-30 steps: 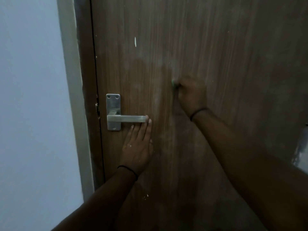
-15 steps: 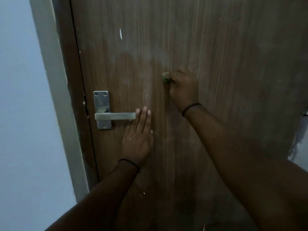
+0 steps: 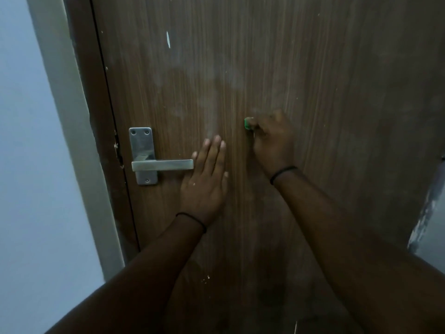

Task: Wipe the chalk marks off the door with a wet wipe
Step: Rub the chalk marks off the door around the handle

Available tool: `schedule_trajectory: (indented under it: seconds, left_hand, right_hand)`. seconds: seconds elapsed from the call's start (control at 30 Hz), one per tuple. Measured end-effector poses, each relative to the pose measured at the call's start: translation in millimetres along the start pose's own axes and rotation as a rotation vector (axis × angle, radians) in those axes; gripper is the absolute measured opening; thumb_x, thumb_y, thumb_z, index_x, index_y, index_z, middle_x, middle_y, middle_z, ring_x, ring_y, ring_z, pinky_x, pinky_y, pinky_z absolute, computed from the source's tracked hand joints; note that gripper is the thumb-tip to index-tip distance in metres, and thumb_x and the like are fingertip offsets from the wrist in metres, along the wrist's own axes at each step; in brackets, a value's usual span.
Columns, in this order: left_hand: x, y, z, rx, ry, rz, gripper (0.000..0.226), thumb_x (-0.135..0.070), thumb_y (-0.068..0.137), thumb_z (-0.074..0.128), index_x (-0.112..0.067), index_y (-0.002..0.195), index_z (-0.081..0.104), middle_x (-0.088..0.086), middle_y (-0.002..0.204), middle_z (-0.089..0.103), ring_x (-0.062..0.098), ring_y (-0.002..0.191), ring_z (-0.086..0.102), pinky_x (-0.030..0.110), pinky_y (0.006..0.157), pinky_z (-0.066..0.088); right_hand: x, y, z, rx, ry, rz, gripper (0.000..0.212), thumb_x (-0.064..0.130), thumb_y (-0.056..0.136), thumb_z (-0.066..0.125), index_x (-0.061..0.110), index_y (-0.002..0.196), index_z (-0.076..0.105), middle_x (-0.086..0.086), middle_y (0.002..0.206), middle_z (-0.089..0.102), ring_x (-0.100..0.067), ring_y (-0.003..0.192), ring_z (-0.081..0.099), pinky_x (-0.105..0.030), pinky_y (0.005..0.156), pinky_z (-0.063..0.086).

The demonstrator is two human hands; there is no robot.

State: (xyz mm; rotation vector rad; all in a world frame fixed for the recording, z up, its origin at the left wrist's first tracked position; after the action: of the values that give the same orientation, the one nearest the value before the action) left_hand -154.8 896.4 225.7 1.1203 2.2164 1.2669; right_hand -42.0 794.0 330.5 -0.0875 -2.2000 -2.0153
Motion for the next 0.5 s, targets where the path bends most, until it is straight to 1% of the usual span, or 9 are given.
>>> schedule_trajectory:
  seconds: [0.1,0.2,0.23,0.27,0.3,0.37,0.43,0.47,0.5]
  left_hand:
    - [-5.9,18.7,-4.6,-0.044,-0.023,-0.045,0.061,-0.028,0.101,0.032,-0.011,0.155,0.008,0.005,0.164,0.001,0.02,0.151,-0.002,0.041,0.122,0.006]
    - [-11.3,-9.5,12.6,-0.027,0.01,0.018,0.061,-0.028,0.101,0.032,-0.012,0.155,0.009,0.004,0.164,0.002,0.019,0.151,-0.001,0.041,0.122,0.008]
    - [-11.8,-21.1,19.0,-0.006,0.026,0.052,0.061,-0.028,0.101,0.034,-0.013,0.155,0.009,0.004,0.164,0.003,0.019,0.151,-0.001,0.041,0.122,0.009]
    - [-9.6,-30.0,24.0,0.015,0.041,0.076,0.062,-0.029,0.101,0.036,-0.014,0.155,0.01,0.004,0.164,0.003,0.019,0.151,0.0,0.041,0.122,0.009]
    - [-6.1,-36.3,27.0,0.028,0.049,0.086,0.062,-0.029,0.101,0.037,-0.014,0.155,0.01,0.003,0.164,0.004,0.018,0.151,0.001,0.041,0.122,0.009]
    - [3.5,-44.1,27.1,0.041,0.064,0.061,0.063,-0.031,0.101,0.037,-0.014,0.155,0.011,0.003,0.164,0.005,0.018,0.151,0.003,0.039,0.122,0.008]
    - [11.4,-51.1,26.3,0.054,0.071,0.015,0.064,-0.033,0.1,0.035,-0.014,0.155,0.009,0.003,0.164,0.004,0.018,0.151,0.002,0.039,0.122,0.006]
    - [15.8,-54.8,25.1,0.052,0.071,-0.01,0.064,-0.034,0.1,0.034,-0.014,0.155,0.008,0.003,0.164,0.003,0.018,0.151,0.001,0.039,0.122,0.005]
    - [20.2,-58.1,24.3,0.052,0.068,-0.035,0.064,-0.034,0.1,0.034,-0.014,0.155,0.008,0.003,0.164,0.003,0.018,0.151,0.001,0.04,0.121,0.006]
  right_hand:
    - [-7.7,-66.6,1.5,0.108,-0.039,0.021,0.016,-0.004,0.08,0.065,0.005,0.091,0.072,-0.015,0.089,0.066,-0.031,0.083,0.062,-0.039,0.077,0.053]
    - [-12.5,-151.1,3.6,0.284,-0.048,0.074,0.014,-0.009,0.075,0.071,0.004,0.079,0.071,-0.013,0.076,0.059,-0.03,0.07,0.058,-0.042,0.063,0.053]
    - [-10.3,-155.3,4.3,0.319,-0.033,0.063,0.013,-0.01,0.074,0.072,0.003,0.075,0.07,-0.013,0.074,0.058,-0.029,0.068,0.057,-0.042,0.062,0.053]
    - [-7.3,-144.9,6.1,0.335,-0.021,0.039,0.013,-0.01,0.074,0.071,0.002,0.075,0.07,-0.014,0.075,0.06,-0.03,0.068,0.058,-0.04,0.066,0.053]
    - [-1.4,-122.7,5.7,0.315,-0.024,0.004,0.013,-0.011,0.075,0.07,0.002,0.078,0.071,-0.015,0.077,0.064,-0.032,0.07,0.061,-0.036,0.072,0.051]
    - [11.1,-52.9,-1.1,0.164,-0.032,-0.028,0.014,-0.01,0.077,0.068,0.001,0.082,0.073,-0.017,0.082,0.069,-0.032,0.079,0.064,-0.036,0.082,0.045]
    - [18.8,22.3,-6.7,-0.021,-0.012,0.029,0.01,-0.007,0.077,0.065,0.001,0.078,0.071,-0.018,0.079,0.069,-0.026,0.08,0.06,-0.037,0.079,0.047]
    - [28.9,47.2,-3.9,-0.068,0.011,0.038,0.01,-0.004,0.077,0.064,0.002,0.076,0.071,-0.017,0.078,0.068,-0.027,0.079,0.06,-0.035,0.076,0.048]
    - [45.1,57.0,5.1,-0.05,0.035,-0.004,0.011,-0.002,0.078,0.063,0.004,0.077,0.072,-0.016,0.08,0.068,-0.029,0.08,0.061,-0.035,0.076,0.048]
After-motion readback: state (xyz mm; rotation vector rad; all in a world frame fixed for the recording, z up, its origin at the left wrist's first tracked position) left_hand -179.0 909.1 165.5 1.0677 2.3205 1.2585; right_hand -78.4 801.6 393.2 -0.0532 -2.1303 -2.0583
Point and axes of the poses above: each hand's wrist, its own y-axis towards the middle knuckle, its own z-axis out of the palm, x = y × z, the point moved 9 cm from there along y, towards the middle knuckle
